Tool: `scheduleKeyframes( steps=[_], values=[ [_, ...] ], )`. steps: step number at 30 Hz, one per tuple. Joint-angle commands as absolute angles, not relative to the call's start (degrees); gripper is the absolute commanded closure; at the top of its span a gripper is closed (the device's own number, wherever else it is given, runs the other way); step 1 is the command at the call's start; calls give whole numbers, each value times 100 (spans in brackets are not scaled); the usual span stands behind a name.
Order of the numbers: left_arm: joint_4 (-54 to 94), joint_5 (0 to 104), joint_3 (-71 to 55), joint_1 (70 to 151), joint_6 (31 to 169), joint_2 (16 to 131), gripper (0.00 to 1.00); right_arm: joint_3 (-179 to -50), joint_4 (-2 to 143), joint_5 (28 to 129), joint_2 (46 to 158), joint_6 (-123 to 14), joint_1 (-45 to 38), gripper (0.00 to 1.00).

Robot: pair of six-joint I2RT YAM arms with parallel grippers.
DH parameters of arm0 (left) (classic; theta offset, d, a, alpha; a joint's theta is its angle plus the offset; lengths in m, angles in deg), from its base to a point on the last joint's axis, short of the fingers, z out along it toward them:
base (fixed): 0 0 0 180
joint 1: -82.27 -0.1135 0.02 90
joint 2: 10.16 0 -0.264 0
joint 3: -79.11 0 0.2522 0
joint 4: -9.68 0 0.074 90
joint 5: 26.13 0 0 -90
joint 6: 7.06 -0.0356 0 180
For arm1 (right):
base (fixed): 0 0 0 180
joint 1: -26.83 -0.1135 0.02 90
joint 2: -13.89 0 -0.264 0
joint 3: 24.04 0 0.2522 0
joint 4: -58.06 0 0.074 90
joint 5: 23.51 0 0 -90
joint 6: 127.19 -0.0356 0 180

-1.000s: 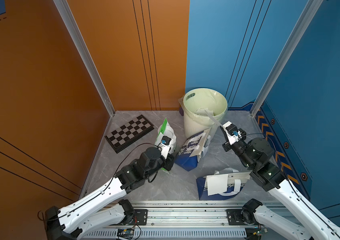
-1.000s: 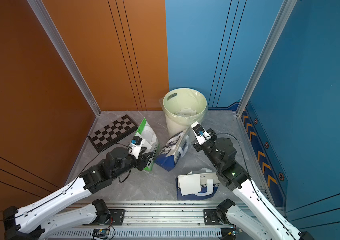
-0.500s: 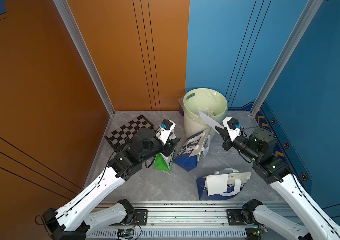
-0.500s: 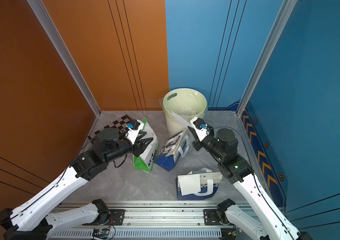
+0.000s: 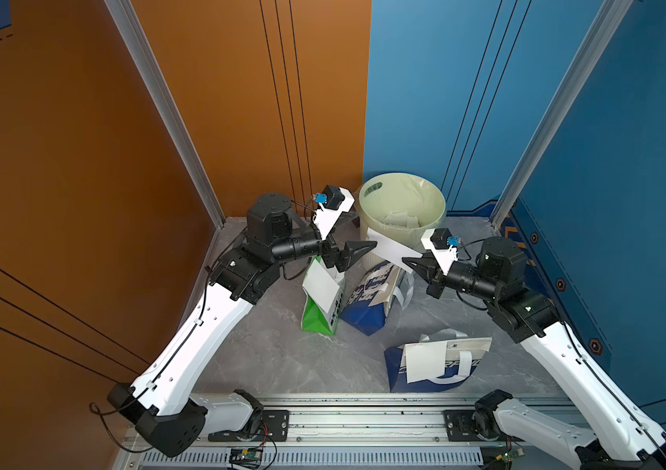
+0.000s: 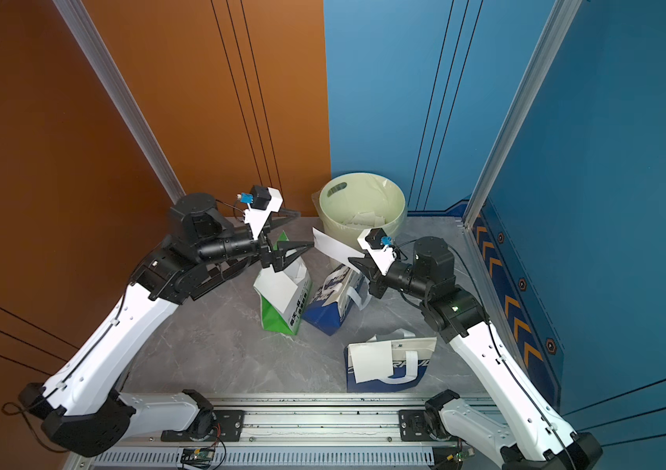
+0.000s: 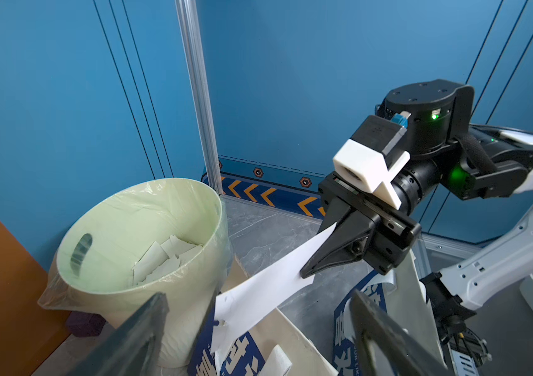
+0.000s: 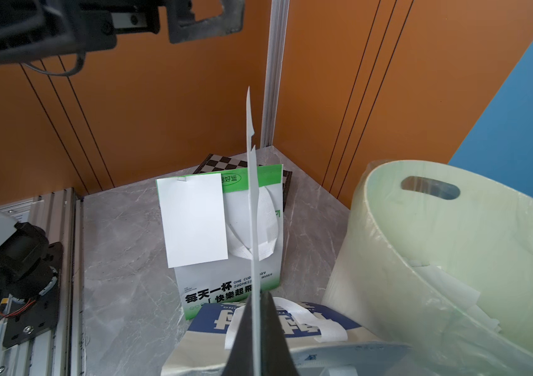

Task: Shred takeout receipts and throw away
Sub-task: Shred the takeout receipt.

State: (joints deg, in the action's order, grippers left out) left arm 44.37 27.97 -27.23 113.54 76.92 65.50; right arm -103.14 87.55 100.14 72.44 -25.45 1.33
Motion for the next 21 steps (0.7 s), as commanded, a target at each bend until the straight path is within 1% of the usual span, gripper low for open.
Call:
scheduleKeyframes(
  steps=[1,4,7,8,10,12,19,20,21],
  values=[
    [4630,2155,-2883,11329,7764,6772,8,-10587,8917,10439,7326,-2518,57,100],
    [4630,2318,-2909,11331,7731,6883,9,-10770,8997,10635,7522,-2467,-13,100],
    [4630,2260,-2914,11236,7696,6966,12,-10859,9004,10939,7663,-2362,-42,100],
    [4630,2085,-2916,11189,7705,6994,19,-10906,9002,11005,7720,-2336,-42,100],
    [4631,1768,-2898,11124,7721,7009,27,-11018,9004,11049,7827,-2343,-42,100],
    [4630,1593,-2849,11093,7716,6983,37,-11132,9003,11079,7922,-2361,-66,100],
    [4634,1328,-2773,11075,7714,6938,64,-11313,9019,10995,8102,-2361,-196,100],
    [4630,1292,-2782,11075,7712,6938,70,-11326,9033,10962,8110,-2365,-208,100],
    [4631,1260,-2790,11075,7711,6938,78,-11334,9033,10945,8107,-2365,-218,100]
  ],
)
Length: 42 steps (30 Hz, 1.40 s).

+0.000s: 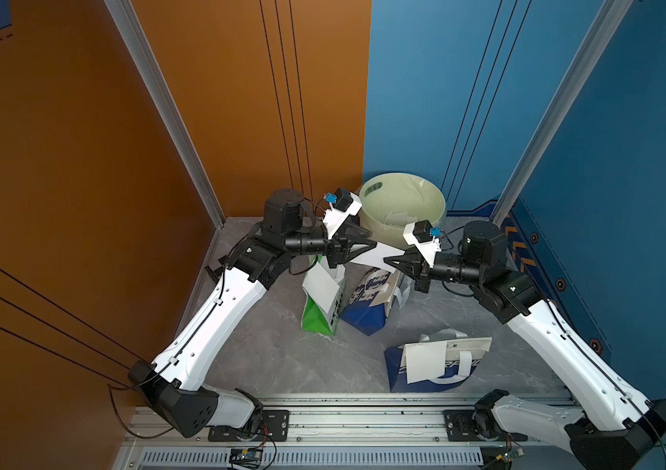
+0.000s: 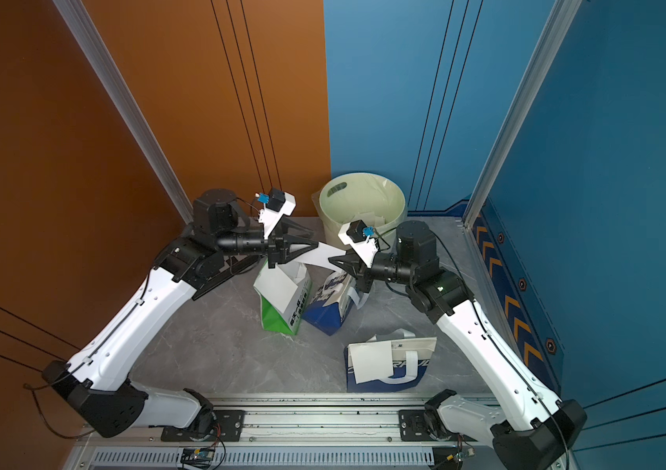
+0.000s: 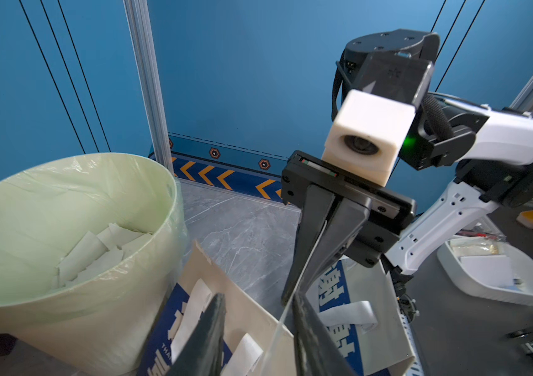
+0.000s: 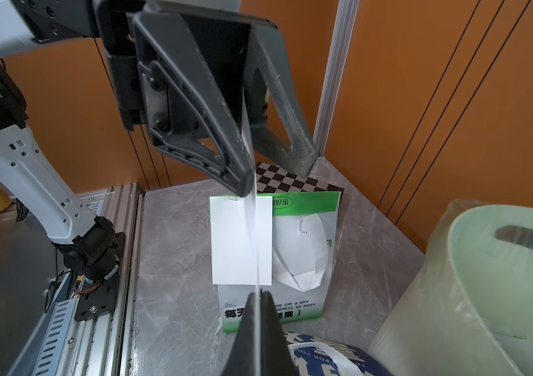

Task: Shred takeout receipts and throw away
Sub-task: Shred the takeout receipt.

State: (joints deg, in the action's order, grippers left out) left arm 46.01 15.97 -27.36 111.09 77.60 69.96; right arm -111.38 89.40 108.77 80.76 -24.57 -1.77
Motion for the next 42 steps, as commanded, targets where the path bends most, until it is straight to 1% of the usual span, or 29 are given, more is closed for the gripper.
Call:
scheduleKeyframes(
  steps=[1,2,3,6,7,8,9,10,11,13,15,18,23,34,36,38,42],
  values=[
    [4630,1241,-2799,11083,7714,6944,84,-11335,9039,10909,8112,-2366,-226,100],
    [4630,1239,-2807,11100,7720,6947,93,-11338,9038,10870,8100,-2387,-243,100],
    [4630,1245,-2809,11133,7723,6939,100,-11355,9037,10817,8092,-2413,-259,100],
    [4631,1577,-2720,11279,7643,6819,100,-11401,9042,10565,8013,-2480,-313,99],
    [4630,1752,-2684,11325,7594,6784,100,-11415,9032,10450,7979,-2549,-331,81],
    [4630,1919,-2640,11370,7541,6747,100,-11426,9005,10326,7964,-2635,-341,61],
    [4630,1997,-2595,11417,7501,6721,100,-11414,8930,10305,7946,-2724,-349,50],
    [4630,2021,-2566,11447,7485,6716,100,-11385,8827,10324,7930,-2824,-350,43],
    [4621,2045,-2546,11477,7480,6731,100,-11317,8666,10345,7917,-2979,-357,39],
    [4621,2045,-2511,11529,7477,6755,100,-11239,8434,10480,7920,-3171,-357,37],
    [4621,2036,-2483,11551,7477,6771,100,-11187,8297,10511,7910,-3262,-358,39],
    [4621,1995,-2454,11584,7471,6773,100,-11087,8139,10425,7843,-3293,-328,48],
    [4621,1953,-2421,11593,7463,6787,100,-10940,7808,10575,7761,-3471,-253,67],
    [4604,1864,-2456,11617,7522,6822,100,-10882,7701,10653,7796,-3493,-262,100],
    [4427,2000,-2401,11603,7755,6808,100,-10873,7707,10631,7780,-3437,-271,100],
    [4106,2518,-2329,11610,8354,6806,100,-10840,7735,10554,7729,-3258,-303,100],
    [4076,3246,-2363,11594,9440,6865,100,-10699,7865,10096,7534,-2499,-537,100]
  ],
)
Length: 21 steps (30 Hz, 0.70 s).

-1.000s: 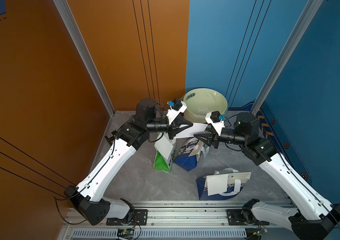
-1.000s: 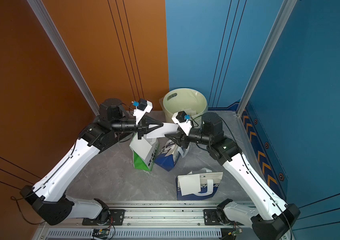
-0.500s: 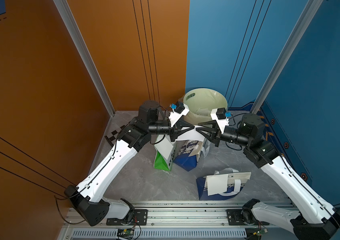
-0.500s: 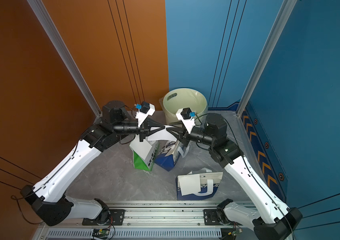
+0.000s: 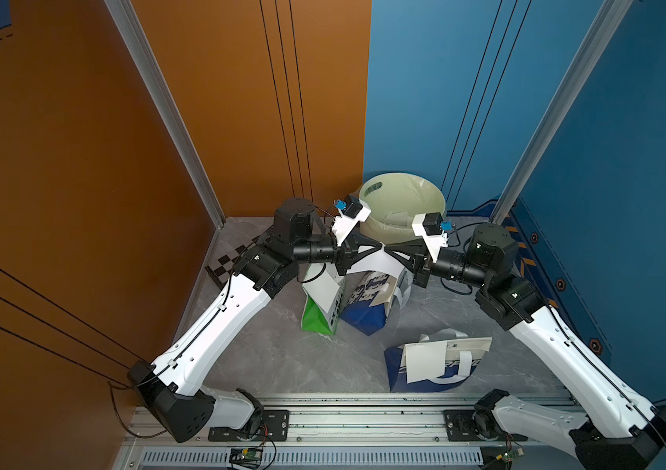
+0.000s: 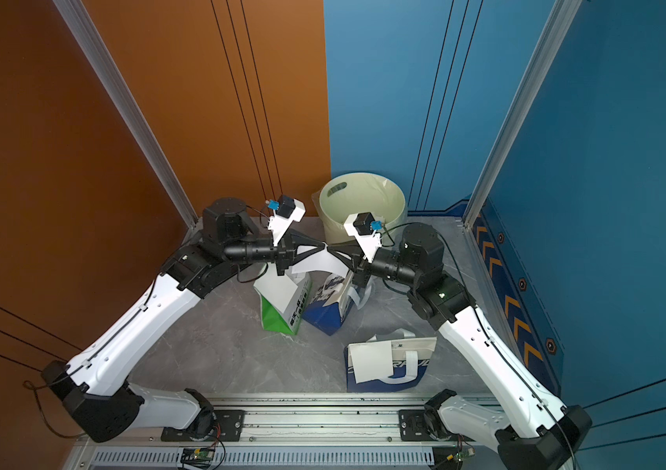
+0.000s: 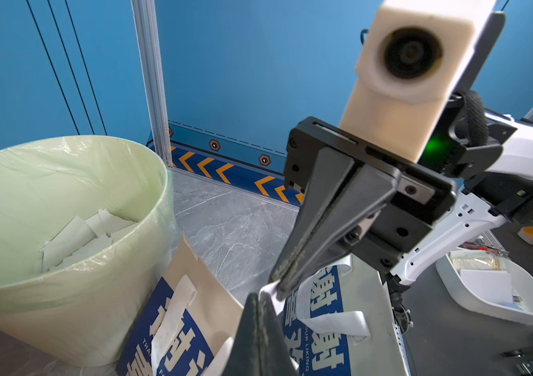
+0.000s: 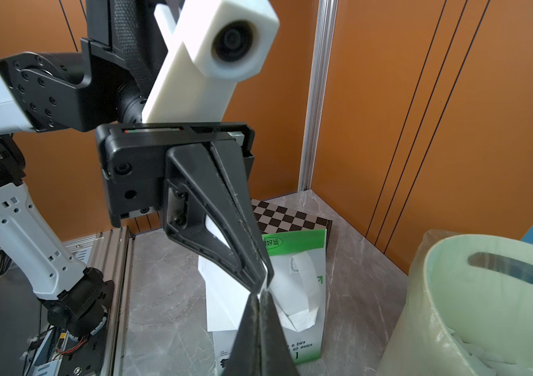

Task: Shred takeout receipts and throw away
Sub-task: Shred the takeout receipt.

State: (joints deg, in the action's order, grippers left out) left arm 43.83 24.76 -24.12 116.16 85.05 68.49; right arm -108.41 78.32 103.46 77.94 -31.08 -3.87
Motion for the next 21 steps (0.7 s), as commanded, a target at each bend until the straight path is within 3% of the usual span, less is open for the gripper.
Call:
scheduleKeyframes(
  steps=[1,9,15,21],
  values=[
    [4076,3327,-2329,11594,9676,6868,100,-10625,7858,9890,7460,-2169,-649,100],
    [4080,3952,-1942,11517,10534,6698,100,-10347,7806,8808,7100,-579,-1481,100],
    [4076,4379,-1998,11392,10804,6696,100,-10294,7813,9202,6925,-204,-1771,100],
    [4076,4908,-2045,11343,10661,6660,100,-10356,7520,9837,6900,-873,-1646,100]
  ],
)
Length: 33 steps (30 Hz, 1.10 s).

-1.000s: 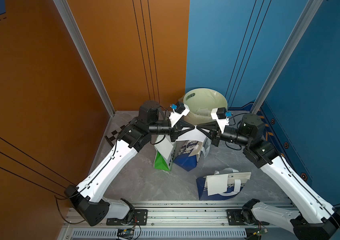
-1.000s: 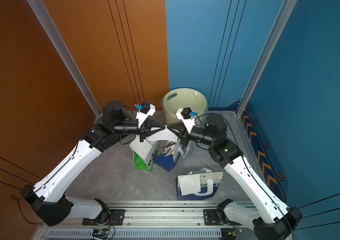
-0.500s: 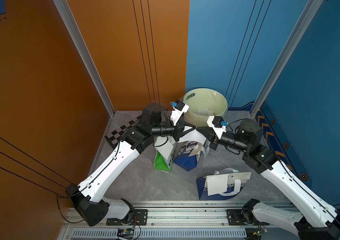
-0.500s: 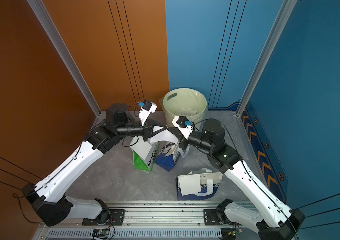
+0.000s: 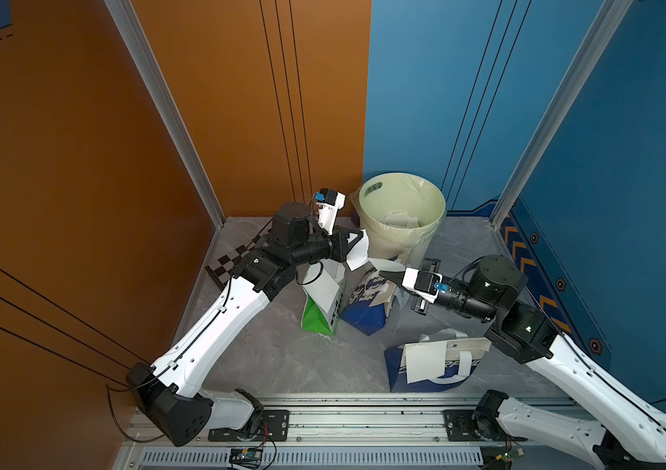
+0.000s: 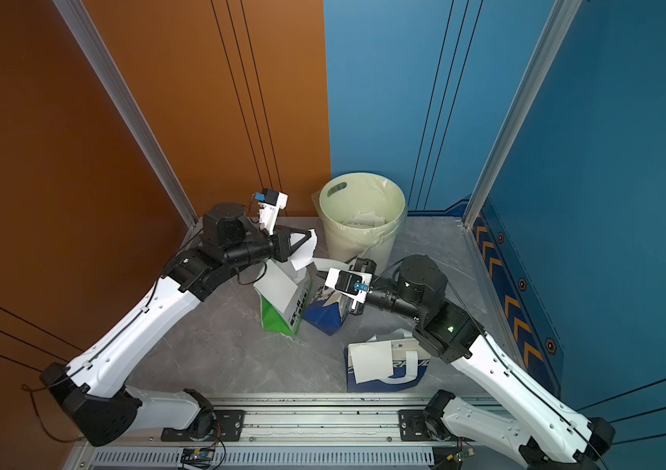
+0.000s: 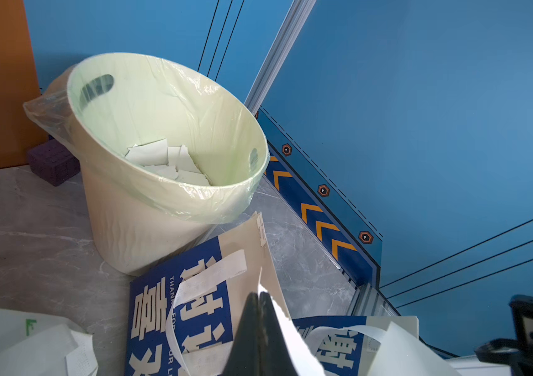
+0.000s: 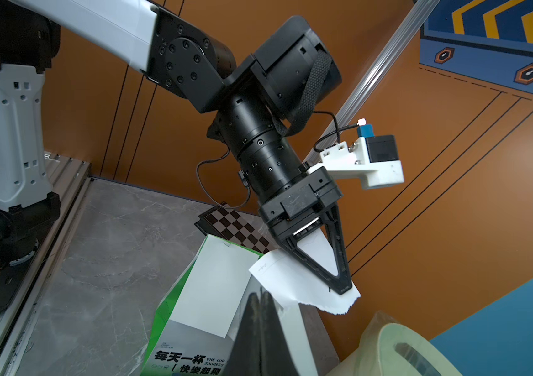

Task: Shred takeout receipts and throw away
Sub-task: Shred the takeout receipt, then place the takeout receipt in the trash bin.

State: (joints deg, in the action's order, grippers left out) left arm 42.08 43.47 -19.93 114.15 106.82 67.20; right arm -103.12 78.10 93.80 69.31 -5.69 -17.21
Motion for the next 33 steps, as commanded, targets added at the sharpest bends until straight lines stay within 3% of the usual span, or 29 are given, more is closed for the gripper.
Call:
scheduleKeyframes(
  steps=[1,8,15,17,23,31,32,33],
  values=[
    [4076,5079,-2037,11330,10592,6625,100,-10317,7258,9917,6898,-1163,-1562,100],
    [3905,5974,-1835,11149,10245,6470,100,-10142,5590,10094,7017,-3138,-815,100],
    [3479,5324,-1606,11084,10406,6340,100,-10606,5548,7725,7881,-4273,-335,100],
    [2872,5020,-1379,11082,10563,6210,100,-11017,5800,7472,8343,-4551,-80,100],
    [2232,4620,-1027,11075,11030,6003,100,-11856,5618,6822,9671,-4586,272,100],
    [1745,4282,-886,11075,11526,6032,100,-13012,6546,6097,10976,-3974,450,100],
    [1716,4270,-877,11074,11561,6052,100,-13103,6706,6063,11067,-3922,450,98],
    [1674,4254,-877,11075,11610,6074,100,-13151,6822,6046,11116,-3889,454,89]
  ],
)
